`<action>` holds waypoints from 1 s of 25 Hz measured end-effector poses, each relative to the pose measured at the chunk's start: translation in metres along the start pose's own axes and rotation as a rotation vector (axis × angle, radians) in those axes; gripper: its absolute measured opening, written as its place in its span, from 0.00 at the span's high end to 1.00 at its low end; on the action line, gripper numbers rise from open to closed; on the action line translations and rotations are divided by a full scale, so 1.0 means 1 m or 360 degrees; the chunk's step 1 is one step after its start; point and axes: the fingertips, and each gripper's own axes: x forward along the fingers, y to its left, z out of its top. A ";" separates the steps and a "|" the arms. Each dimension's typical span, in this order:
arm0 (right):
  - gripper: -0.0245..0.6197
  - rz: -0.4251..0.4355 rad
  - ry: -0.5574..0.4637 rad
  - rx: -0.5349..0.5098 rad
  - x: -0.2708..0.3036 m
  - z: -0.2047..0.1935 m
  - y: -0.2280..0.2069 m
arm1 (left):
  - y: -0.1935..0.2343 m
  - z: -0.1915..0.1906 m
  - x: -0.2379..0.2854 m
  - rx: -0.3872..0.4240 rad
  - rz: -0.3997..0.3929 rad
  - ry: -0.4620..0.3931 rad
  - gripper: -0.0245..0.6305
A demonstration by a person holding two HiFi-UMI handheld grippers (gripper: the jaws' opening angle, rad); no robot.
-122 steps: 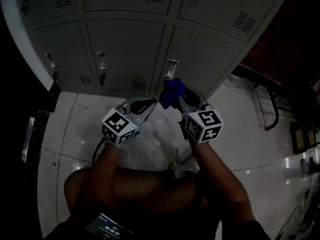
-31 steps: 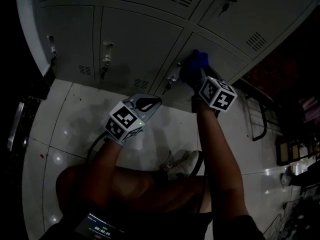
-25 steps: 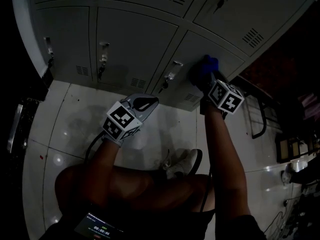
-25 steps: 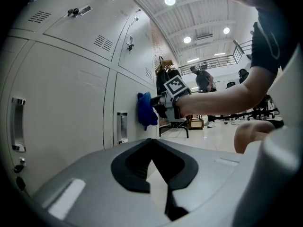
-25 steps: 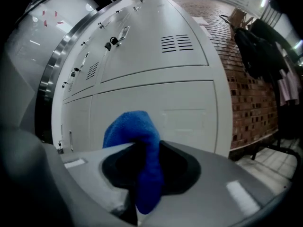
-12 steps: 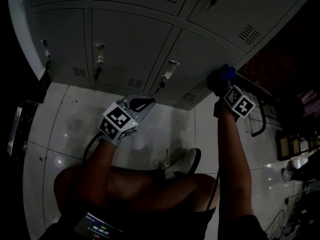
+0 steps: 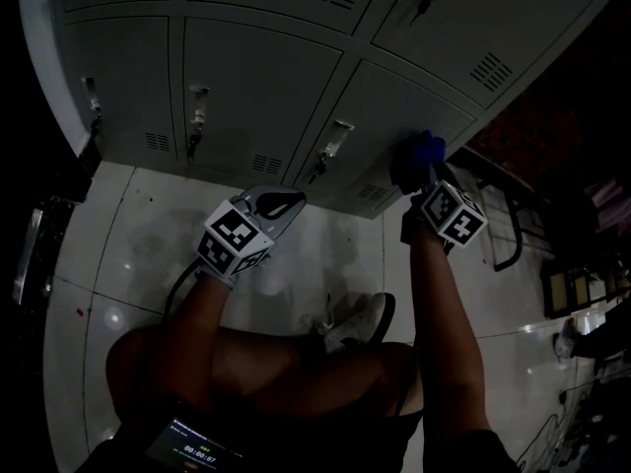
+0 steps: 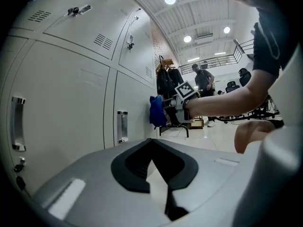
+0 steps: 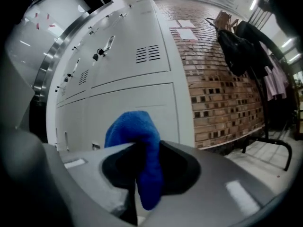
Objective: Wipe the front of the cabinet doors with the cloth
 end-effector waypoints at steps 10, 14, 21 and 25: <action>0.84 0.0343 0.0111 -0.0027 0.036 -0.043 0.138 | 0.005 0.006 -0.004 -0.0023 0.0032 -0.0034 0.96; 0.84 0.0388 0.0142 -0.0039 0.053 -0.053 0.167 | 0.008 0.008 -0.005 -0.0032 0.0039 -0.0053 0.96; 0.84 0.0399 0.0157 -0.0114 0.063 -0.055 0.168 | 0.009 0.009 -0.006 -0.0037 0.0039 -0.0062 0.96; 0.84 0.0359 0.0172 -0.0098 0.061 -0.057 0.144 | 0.008 0.007 -0.006 -0.0036 0.0035 -0.0053 0.96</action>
